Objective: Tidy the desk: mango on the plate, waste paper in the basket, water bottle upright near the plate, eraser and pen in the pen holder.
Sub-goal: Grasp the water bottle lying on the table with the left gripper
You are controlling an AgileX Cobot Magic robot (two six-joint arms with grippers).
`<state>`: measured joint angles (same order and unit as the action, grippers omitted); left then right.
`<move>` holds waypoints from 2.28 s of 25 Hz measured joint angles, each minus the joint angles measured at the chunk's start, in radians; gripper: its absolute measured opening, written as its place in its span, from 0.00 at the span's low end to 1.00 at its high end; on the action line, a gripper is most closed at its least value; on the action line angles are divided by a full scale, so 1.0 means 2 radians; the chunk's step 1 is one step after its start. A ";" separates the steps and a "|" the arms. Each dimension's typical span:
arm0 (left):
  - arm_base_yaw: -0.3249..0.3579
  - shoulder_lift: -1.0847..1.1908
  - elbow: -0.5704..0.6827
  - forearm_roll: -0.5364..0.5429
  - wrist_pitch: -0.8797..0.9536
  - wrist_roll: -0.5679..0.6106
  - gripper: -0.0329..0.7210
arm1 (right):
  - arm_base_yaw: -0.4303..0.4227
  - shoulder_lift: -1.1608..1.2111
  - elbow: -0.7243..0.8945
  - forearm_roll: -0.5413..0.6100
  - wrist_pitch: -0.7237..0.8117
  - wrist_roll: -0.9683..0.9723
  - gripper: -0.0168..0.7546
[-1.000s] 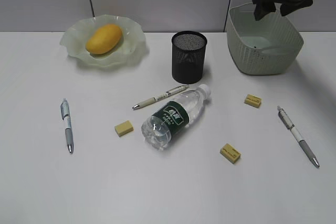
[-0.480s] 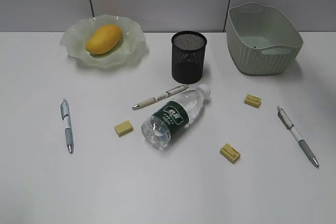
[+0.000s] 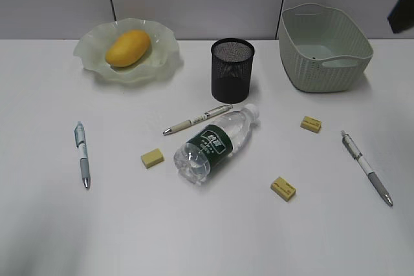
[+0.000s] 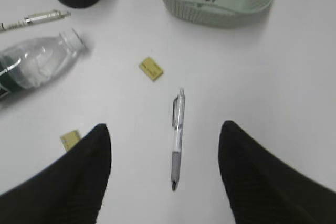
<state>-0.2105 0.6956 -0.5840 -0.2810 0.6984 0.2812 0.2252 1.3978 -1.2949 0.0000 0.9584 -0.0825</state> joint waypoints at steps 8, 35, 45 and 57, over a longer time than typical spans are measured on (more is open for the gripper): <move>-0.078 0.157 -0.060 -0.025 -0.048 0.052 0.71 | 0.000 -0.190 0.155 0.004 -0.010 0.001 0.68; -0.252 0.599 -0.352 0.023 -0.065 0.045 0.84 | 0.000 -0.612 0.357 0.027 0.094 0.023 0.68; -0.254 0.661 -0.408 0.064 -0.069 0.013 0.86 | 0.000 -0.613 0.376 0.027 0.093 0.023 0.68; -0.255 0.742 -0.481 0.088 -0.048 -0.035 0.87 | 0.000 -0.613 0.376 0.027 0.088 0.023 0.68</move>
<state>-0.7196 2.1794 -1.5451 -0.1057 0.6025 0.2116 0.2252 0.1727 -0.5438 0.0545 1.1346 -0.0361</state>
